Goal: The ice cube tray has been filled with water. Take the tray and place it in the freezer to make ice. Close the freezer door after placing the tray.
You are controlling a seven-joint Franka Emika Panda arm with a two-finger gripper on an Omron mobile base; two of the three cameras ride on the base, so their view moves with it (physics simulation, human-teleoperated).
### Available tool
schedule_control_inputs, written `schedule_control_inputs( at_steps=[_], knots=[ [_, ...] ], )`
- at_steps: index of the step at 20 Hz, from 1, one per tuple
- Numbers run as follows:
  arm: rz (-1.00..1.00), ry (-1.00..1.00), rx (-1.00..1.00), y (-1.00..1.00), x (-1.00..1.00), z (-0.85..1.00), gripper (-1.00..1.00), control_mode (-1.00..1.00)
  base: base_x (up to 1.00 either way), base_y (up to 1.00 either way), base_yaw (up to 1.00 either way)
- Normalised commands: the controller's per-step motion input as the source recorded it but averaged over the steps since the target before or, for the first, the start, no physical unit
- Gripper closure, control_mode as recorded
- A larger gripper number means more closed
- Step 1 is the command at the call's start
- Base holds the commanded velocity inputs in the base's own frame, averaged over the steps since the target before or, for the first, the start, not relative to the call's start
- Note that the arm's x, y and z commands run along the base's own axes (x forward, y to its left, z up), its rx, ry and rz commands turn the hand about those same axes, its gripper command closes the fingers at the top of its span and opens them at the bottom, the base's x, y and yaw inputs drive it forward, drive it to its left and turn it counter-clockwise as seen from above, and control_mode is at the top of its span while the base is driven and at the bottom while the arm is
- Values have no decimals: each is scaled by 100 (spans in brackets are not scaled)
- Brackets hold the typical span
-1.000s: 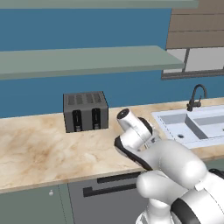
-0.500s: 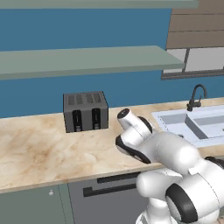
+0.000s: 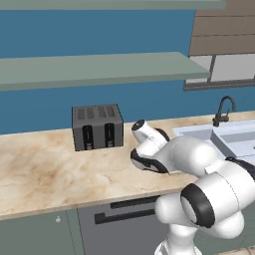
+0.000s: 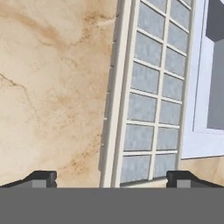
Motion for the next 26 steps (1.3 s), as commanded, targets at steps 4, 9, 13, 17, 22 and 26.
schedule_control_inputs(
  at_steps=[4, 9, 13, 17, 22, 26],
  knots=[
    [0, 0, -4, -1, 5, -19, -100, -100, 0, 0, 0],
    [0, 0, -8, -3, 2, -24, -100, -100, 0, 0, 0],
    [-2, 0, -2, -3, 12, -10, -100, -100, 0, 0, 0],
    [0, 0, 0, -10, 7, -3, -100, -100, 0, 0, 0],
    [0, 0, 0, -18, 2, -9, -100, -100, 0, 0, 0],
    [0, 0, 0, -24, 0, -16, -100, -100, 0, 0, 0]
  ],
)
